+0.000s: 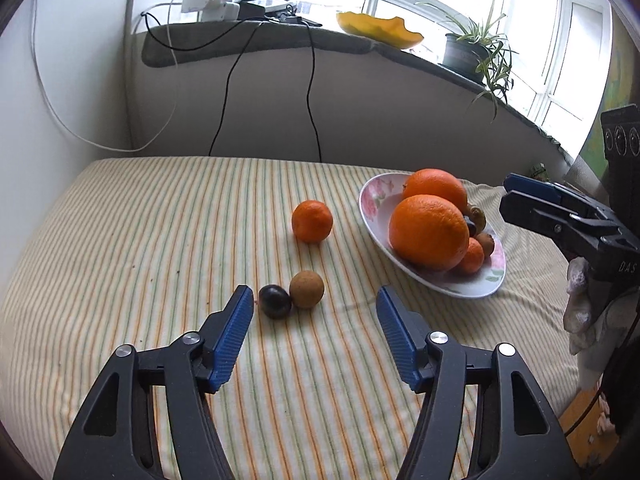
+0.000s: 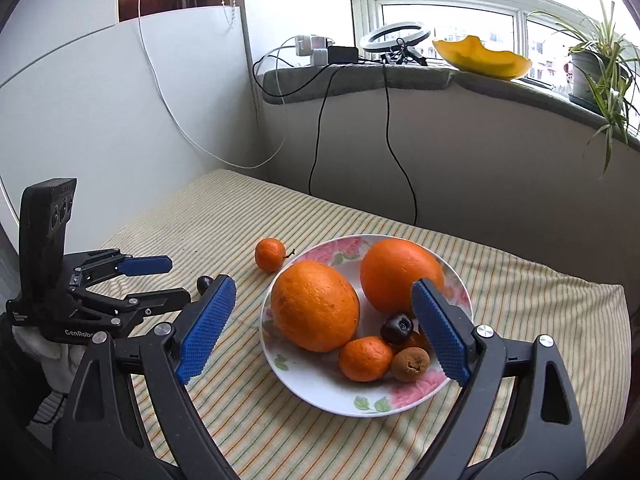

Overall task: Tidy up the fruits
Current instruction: 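Close the left tool on a small brown fruit while the right tool closes on a tangerine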

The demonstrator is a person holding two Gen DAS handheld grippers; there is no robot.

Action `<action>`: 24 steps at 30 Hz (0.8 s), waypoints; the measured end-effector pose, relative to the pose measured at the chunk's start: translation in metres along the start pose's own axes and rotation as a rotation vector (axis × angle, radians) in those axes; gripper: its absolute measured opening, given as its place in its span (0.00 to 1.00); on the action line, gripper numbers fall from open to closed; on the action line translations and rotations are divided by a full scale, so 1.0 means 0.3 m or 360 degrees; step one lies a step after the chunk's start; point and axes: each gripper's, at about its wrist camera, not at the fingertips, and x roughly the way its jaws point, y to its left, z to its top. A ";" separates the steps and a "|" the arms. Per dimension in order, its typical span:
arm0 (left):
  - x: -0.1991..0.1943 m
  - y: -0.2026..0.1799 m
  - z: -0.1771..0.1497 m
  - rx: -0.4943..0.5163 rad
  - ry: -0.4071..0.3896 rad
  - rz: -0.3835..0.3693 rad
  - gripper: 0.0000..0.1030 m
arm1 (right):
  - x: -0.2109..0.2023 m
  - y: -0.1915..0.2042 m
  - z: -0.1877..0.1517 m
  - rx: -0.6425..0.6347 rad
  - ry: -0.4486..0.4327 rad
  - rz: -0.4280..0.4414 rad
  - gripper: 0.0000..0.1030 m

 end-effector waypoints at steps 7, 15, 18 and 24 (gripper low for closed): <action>0.012 0.027 -0.008 -0.0028 0.0013 -0.0023 0.47 | 0.083 0.057 0.047 -0.0121 0.0083 0.0038 0.89; 0.062 -0.017 0.017 0.0112 0.0055 -0.0038 0.38 | 0.192 0.096 0.117 -0.0213 0.0225 0.0163 0.76; 0.080 -0.023 0.029 0.0145 0.0067 -0.0034 0.37 | 0.253 0.100 0.147 -0.0255 0.0307 0.0206 0.73; 0.113 -0.030 0.043 0.0222 0.0102 -0.0012 0.34 | 0.384 0.127 0.184 -0.0329 0.0493 0.0300 0.58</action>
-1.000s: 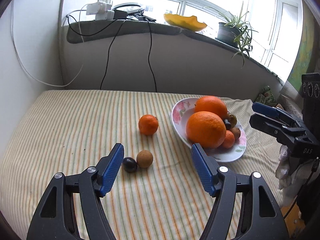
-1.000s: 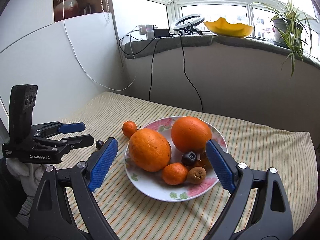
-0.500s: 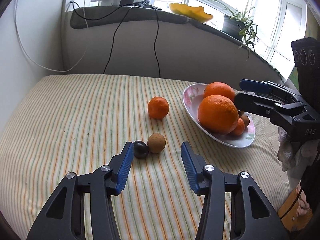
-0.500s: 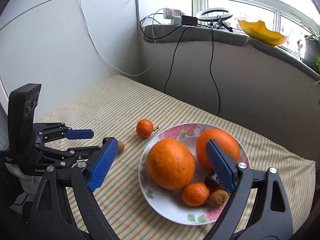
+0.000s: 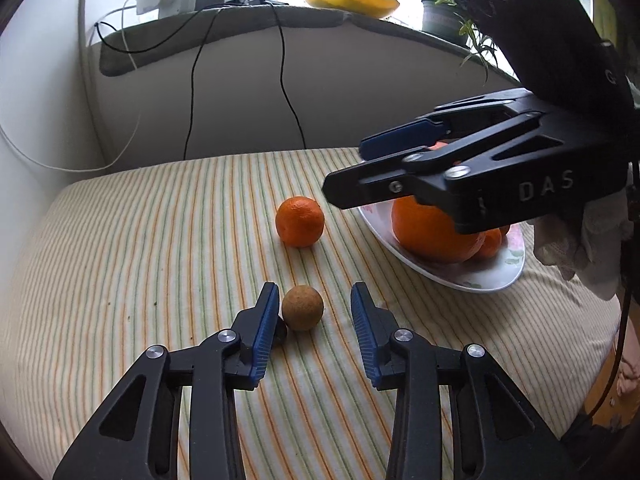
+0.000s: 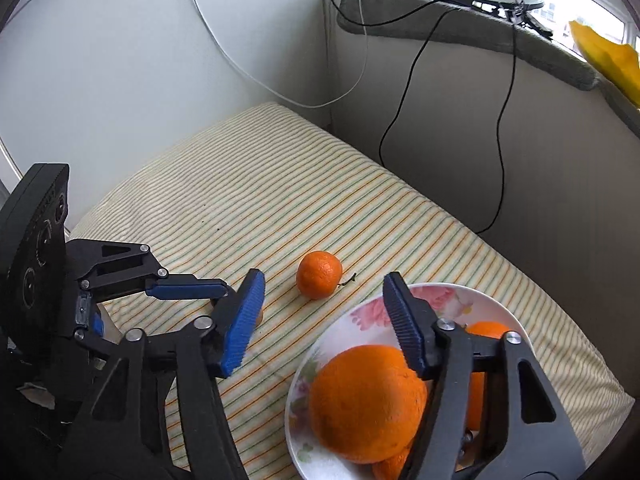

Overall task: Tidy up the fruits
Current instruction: 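Close the left tool on a small brown fruit while the right tool closes on a tangerine, then carry the brown fruit in the left tool over the plate while the right tool carries the tangerine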

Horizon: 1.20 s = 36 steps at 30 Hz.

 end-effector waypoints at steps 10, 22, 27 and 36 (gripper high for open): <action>0.034 -0.002 0.002 0.0059 0.0039 0.0005 0.29 | 0.165 0.004 0.045 -0.0077 0.0221 0.0012 0.47; 0.039 -0.030 -0.002 0.0133 0.0026 0.0057 0.23 | 0.207 0.026 0.061 -0.0162 0.0320 -0.0035 0.46; 0.030 -0.027 -0.009 0.0123 0.0015 0.0065 0.17 | 0.241 0.043 0.069 -0.0193 0.0384 -0.0043 0.41; 0.028 -0.028 -0.012 0.0128 0.0008 0.0067 0.16 | 0.274 0.056 0.077 -0.0192 0.0411 -0.0026 0.36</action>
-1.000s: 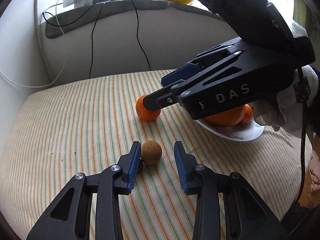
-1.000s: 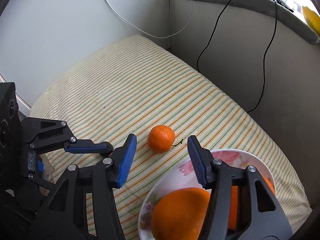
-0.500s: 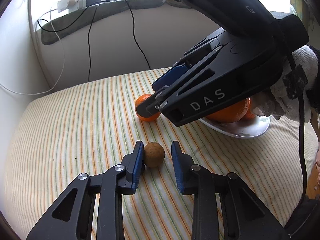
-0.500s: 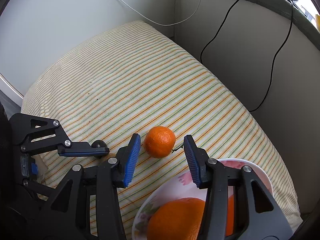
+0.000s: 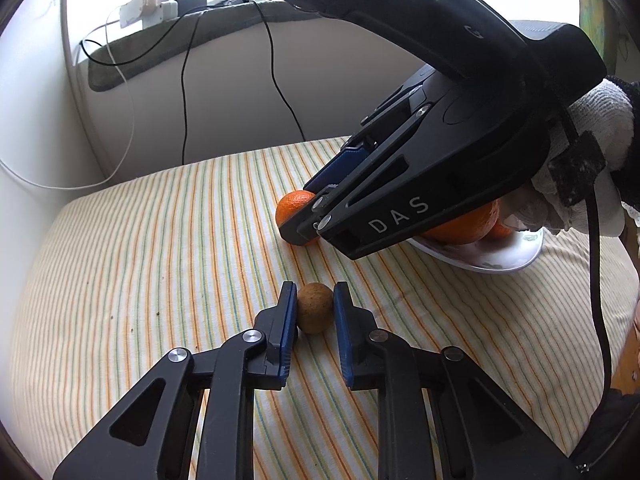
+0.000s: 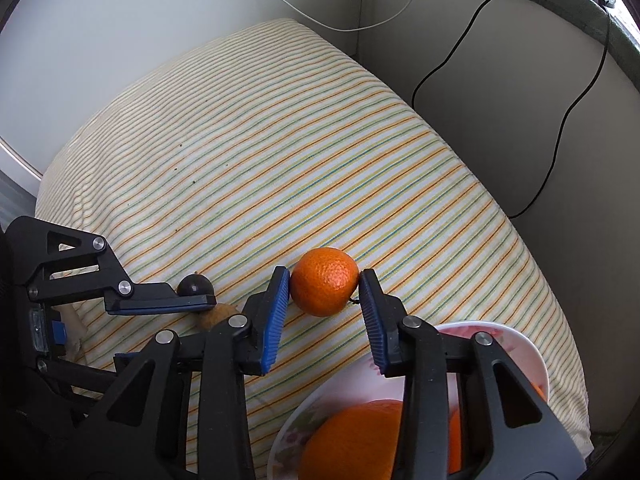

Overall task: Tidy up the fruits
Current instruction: 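Carry the brown fruit in the left tool over the plate while the right tool carries the tangerine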

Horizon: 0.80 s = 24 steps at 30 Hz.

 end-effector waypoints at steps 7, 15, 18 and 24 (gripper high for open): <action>-0.023 0.009 0.003 -0.0049 -0.0029 -0.0019 0.15 | -0.027 -0.027 -0.024 0.0095 -0.0102 0.0028 0.35; -0.030 0.016 0.010 -0.0062 -0.0047 -0.0034 0.03 | -0.080 -0.037 -0.061 0.0126 -0.0205 0.0082 0.35; -0.027 0.009 0.005 -0.0059 -0.0030 -0.0047 0.12 | -0.074 -0.038 -0.065 0.0137 -0.0205 0.0088 0.35; -0.033 -0.035 -0.023 -0.0003 -0.0002 -0.0034 0.14 | -0.081 -0.039 -0.070 0.0134 -0.0206 0.0079 0.35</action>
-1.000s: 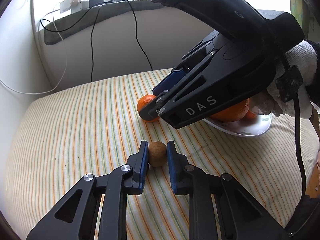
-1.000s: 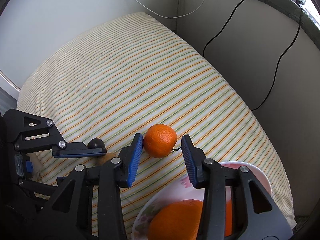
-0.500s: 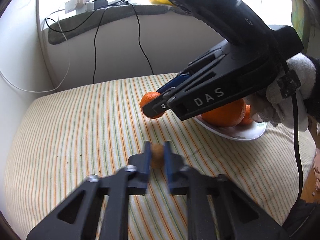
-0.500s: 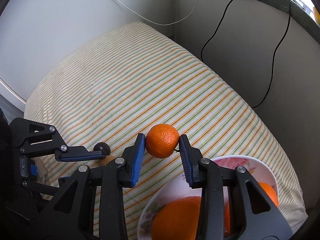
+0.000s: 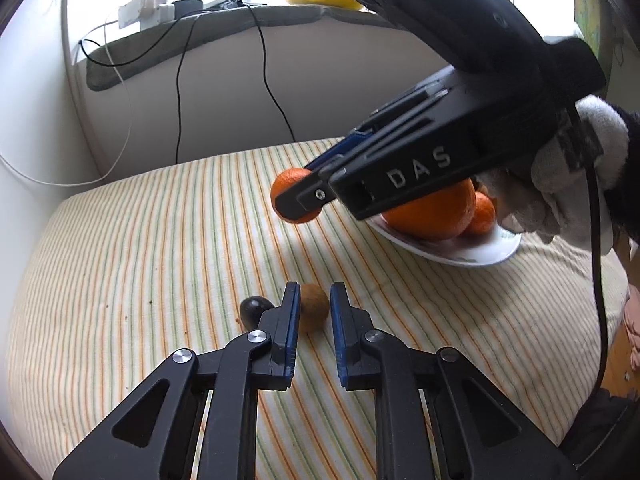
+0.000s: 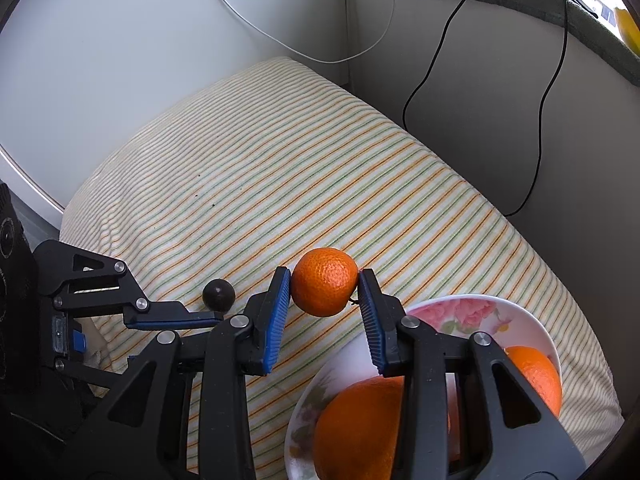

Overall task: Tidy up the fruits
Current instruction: 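Carry the brown fruit in the left tool over the plate while the right tool carries the tangerine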

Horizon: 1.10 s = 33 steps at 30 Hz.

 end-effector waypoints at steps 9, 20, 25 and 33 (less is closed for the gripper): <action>0.017 -0.046 -0.021 0.0161 0.0022 0.0131 0.27 | 0.007 0.002 0.001 -0.0003 -0.0009 -0.0015 0.35; -0.016 -0.004 0.014 0.0013 -0.0025 0.0097 0.18 | -0.070 0.003 -0.014 0.0022 -0.0112 0.0007 0.35; -0.076 -0.012 0.034 -0.0023 -0.0095 0.0062 0.18 | -0.141 0.000 -0.032 0.0038 -0.0188 0.0005 0.35; -0.114 -0.046 0.095 -0.0034 -0.0186 -0.0026 0.18 | -0.289 -0.033 -0.120 0.0101 -0.0328 -0.0032 0.35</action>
